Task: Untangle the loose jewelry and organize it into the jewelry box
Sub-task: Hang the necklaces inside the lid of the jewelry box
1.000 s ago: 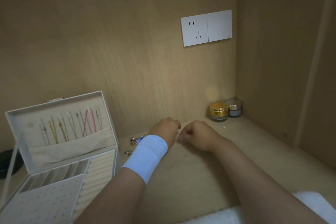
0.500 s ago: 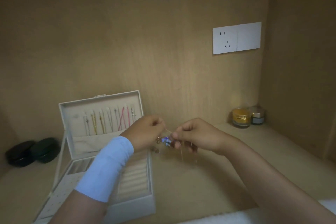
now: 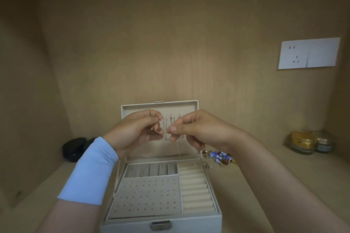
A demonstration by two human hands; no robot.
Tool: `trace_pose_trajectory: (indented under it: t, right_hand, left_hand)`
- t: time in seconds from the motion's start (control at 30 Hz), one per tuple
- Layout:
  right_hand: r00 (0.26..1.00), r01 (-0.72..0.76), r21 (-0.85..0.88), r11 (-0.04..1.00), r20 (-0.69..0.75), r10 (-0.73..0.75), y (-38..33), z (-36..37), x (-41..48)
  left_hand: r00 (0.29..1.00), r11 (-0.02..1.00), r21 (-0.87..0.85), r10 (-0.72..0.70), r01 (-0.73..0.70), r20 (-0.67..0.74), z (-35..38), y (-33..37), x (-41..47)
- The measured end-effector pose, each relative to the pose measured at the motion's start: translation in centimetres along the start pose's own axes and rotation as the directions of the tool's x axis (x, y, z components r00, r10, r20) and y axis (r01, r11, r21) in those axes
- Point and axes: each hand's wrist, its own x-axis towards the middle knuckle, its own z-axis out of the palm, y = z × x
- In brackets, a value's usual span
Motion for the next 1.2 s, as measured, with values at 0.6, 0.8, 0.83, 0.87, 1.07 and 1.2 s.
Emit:
trace_pose_trajectory:
  t: [0.6,0.8,0.83,0.87,1.07,1.2]
  right_hand:
    - [0.949,-0.154,0.296,0.943,0.309,0.058,3.4,2.8,4.3]
    - [0.97,-0.157,0.276,0.948,0.225,0.095,4.2,2.3,4.7]
    - [0.971,-0.158,0.27,0.95,0.215,0.101,4.3,2.3,4.7]
    - [0.972,-0.165,0.256,0.953,0.205,0.113,4.3,2.3,4.7]
    - [0.936,-0.238,-0.139,0.961,0.231,0.265,3.6,2.5,4.3]
    - [0.968,-0.139,-0.272,0.952,0.163,0.188,2.4,4.7,4.6]
  left_hand:
    - [0.986,0.929,0.354,-0.057,0.11,-0.158,-9.5,-2.3,-4.0]
    - [0.989,0.885,0.446,-0.091,0.133,-0.114,-9.7,-2.7,-4.2]
    - [0.987,0.881,0.448,-0.116,0.152,-0.107,-9.8,-2.8,-4.3]
    - [0.984,0.89,0.421,-0.149,0.177,-0.099,-9.8,-2.8,-4.4]
    - [0.989,0.989,-0.025,-0.148,0.149,0.025,-9.6,-2.8,-4.3]
    - [0.988,0.986,-0.135,-0.08,0.099,0.135,-8.5,-2.8,-3.8]
